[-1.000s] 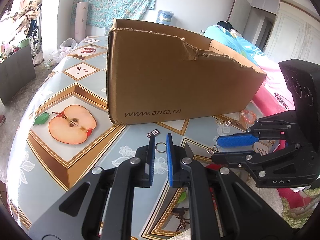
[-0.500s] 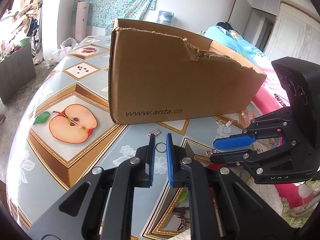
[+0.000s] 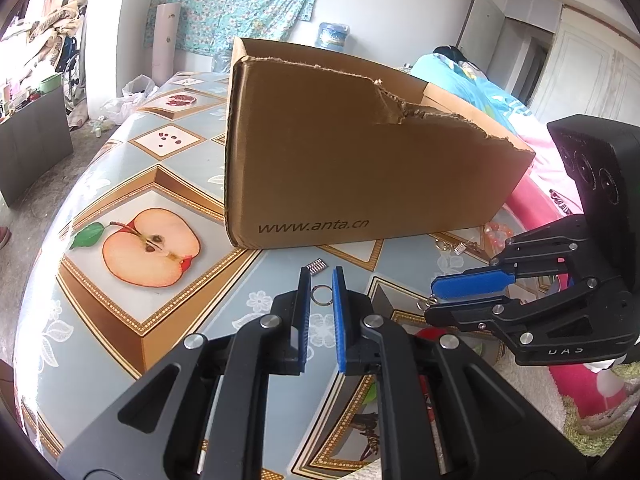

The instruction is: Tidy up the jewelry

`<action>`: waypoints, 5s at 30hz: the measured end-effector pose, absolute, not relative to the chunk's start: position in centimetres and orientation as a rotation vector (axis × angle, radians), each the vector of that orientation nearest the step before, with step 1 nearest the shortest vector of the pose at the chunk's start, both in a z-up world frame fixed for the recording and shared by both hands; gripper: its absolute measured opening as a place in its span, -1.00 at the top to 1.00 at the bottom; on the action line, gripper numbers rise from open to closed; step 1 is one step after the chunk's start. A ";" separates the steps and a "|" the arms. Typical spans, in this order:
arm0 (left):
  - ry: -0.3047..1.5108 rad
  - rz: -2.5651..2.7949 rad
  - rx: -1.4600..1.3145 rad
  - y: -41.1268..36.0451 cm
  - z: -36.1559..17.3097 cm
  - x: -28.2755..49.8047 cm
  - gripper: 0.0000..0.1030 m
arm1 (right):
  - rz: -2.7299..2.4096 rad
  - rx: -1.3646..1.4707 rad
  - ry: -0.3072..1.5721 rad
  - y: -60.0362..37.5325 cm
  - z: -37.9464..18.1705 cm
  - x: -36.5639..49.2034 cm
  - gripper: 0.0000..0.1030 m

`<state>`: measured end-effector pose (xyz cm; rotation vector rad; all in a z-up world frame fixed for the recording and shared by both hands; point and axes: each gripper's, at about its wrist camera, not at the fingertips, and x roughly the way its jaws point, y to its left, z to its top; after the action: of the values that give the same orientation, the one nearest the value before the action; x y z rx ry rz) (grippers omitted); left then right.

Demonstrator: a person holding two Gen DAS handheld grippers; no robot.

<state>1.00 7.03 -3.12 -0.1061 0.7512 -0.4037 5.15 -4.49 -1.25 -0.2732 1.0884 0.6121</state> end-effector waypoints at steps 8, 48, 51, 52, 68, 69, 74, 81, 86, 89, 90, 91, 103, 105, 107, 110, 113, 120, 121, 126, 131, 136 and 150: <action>0.734 -0.409 -0.096 7.0 -2.6 0.6 0.81 | 0.601 -0.245 1.045 -5.4 0.4 4.3 0.61; 1.023 -0.569 -0.052 -6.5 3.3 20.3 0.81 | 0.544 -0.157 1.018 -16.1 6.2 18.5 0.61; 1.041 -0.556 -0.081 -6.1 3.2 20.4 0.65 | 0.544 -0.175 1.018 -15.9 6.1 18.6 0.60; 1.041 -0.552 -0.093 -5.8 3.3 20.4 0.59 | 0.547 -0.174 1.018 -15.8 6.1 18.6 0.60; 0.956 -0.548 -0.112 -4.2 6.3 17.9 0.57 | 0.541 -0.091 0.923 -18.1 9.1 16.7 0.51; 0.937 -0.551 -0.117 -3.8 6.8 17.3 0.55 | 0.541 -0.085 0.900 -18.4 9.8 16.2 0.42; 0.817 -0.552 -0.141 -1.0 9.5 13.5 0.46 | 0.539 -0.060 0.788 -19.0 13.0 12.2 0.11; 0.593 -0.462 -0.161 5.5 11.1 5.2 0.26 | 0.592 -0.060 0.691 -17.3 13.2 3.8 -0.44; 0.595 -0.367 -0.159 8.7 8.8 1.4 0.16 | 0.607 -0.019 0.761 -14.5 7.5 -0.6 -0.55; 0.666 -0.321 -0.159 9.5 6.1 0.8 0.14 | 0.527 0.006 0.825 -13.4 3.0 -1.3 -0.55; 0.691 -0.305 -0.150 9.6 5.1 0.6 0.14 | 0.510 0.027 0.845 -13.1 1.5 -1.4 -0.55; 0.715 -0.292 -0.142 9.7 4.1 0.5 0.14 | 0.489 0.039 0.856 -12.8 0.3 -1.4 -0.55; 0.839 -0.310 -0.065 6.5 -2.6 2.7 0.17 | 0.318 -0.079 0.791 -9.8 -4.0 -2.4 -0.88; 0.844 -0.317 -0.068 5.8 -3.0 3.3 0.26 | 0.318 -0.068 0.782 -9.9 -3.9 -2.6 -0.88; 0.861 -0.319 -0.060 5.2 -3.7 4.0 0.32 | 0.322 -0.067 0.775 -10.0 -3.8 -2.6 -0.88; 0.847 -0.306 -0.025 4.5 -4.1 4.5 0.42 | 0.325 -0.065 0.770 -10.1 -3.9 -2.5 -0.88; 0.842 -0.306 -0.009 3.8 -4.2 4.8 0.48 | 0.328 -0.066 0.764 -10.3 -3.9 -2.8 -0.88; 0.815 -0.303 0.056 2.1 -4.3 4.3 0.62 | 0.340 -0.063 0.756 -10.7 -3.8 -2.7 -0.88; 0.813 -0.300 0.063 2.0 -4.3 4.3 0.63 | 0.342 -0.061 0.755 -10.9 -3.8 -2.7 -0.88; 0.805 -0.276 0.106 1.0 -4.2 4.5 0.67 | 0.349 -0.056 0.751 -10.8 -3.8 -2.4 -0.88; 0.797 -0.259 0.139 0.8 -4.0 4.2 0.67 | 0.348 -0.059 0.750 -10.8 -3.9 -2.4 -0.88; 0.797 -0.258 0.153 0.8 -3.9 4.1 0.75 | 0.346 -0.064 0.747 -10.9 -4.1 -2.4 -0.89; 0.799 -0.264 0.126 1.2 -3.9 3.6 0.77 | 0.357 -0.042 0.742 -11.0 -4.3 -2.4 -0.89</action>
<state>3.63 1.23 -3.93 0.1263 0.7986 -0.2640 -2.39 -11.05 -4.33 -0.0421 0.7425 0.3572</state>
